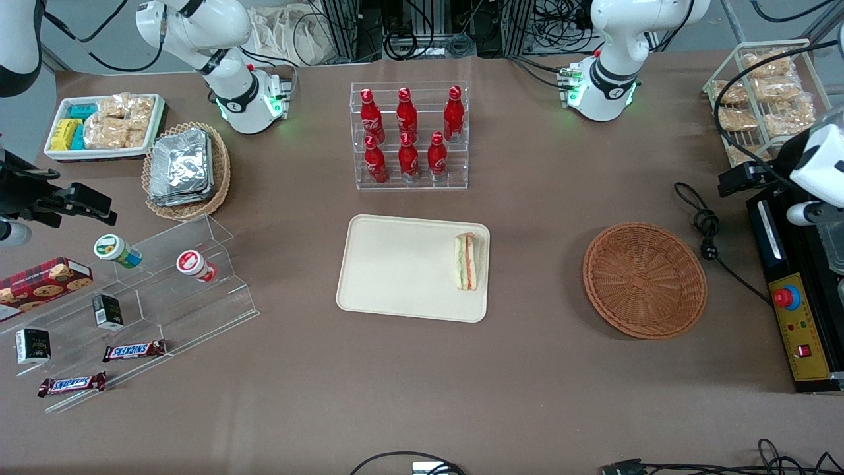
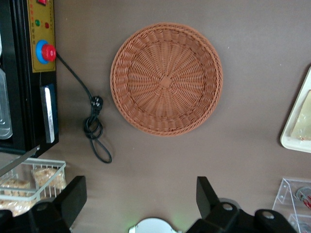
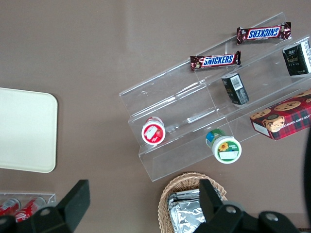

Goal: Place sandwich from basket to tray

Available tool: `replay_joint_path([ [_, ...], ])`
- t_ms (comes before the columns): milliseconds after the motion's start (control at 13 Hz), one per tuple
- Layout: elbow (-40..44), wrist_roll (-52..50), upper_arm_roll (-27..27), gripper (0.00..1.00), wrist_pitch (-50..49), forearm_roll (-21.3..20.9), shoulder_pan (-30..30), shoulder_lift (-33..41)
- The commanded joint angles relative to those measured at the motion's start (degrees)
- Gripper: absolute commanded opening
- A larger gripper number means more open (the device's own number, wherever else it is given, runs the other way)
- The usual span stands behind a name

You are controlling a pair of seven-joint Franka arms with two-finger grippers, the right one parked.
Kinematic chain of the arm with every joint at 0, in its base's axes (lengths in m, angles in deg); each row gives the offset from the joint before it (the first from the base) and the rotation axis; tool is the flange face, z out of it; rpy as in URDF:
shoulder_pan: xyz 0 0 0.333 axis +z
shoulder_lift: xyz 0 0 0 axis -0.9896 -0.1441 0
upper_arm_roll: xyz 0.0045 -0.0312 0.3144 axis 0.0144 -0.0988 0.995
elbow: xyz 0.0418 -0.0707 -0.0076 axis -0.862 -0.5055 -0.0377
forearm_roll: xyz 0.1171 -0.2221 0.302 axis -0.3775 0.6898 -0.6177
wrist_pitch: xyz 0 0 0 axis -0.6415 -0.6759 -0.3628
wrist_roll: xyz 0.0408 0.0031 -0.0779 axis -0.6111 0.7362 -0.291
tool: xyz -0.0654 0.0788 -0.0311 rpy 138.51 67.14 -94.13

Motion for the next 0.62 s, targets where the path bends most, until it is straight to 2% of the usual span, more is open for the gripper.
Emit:
replay_joint_path([
  [0, -4.35, 0.48, 0.45, 1.00, 3.19, 0.95, -0.71, 3.60],
  [538, -2.40, 0.57, 0.45, 1.00, 3.02, 0.87, -0.71, 2.54],
])
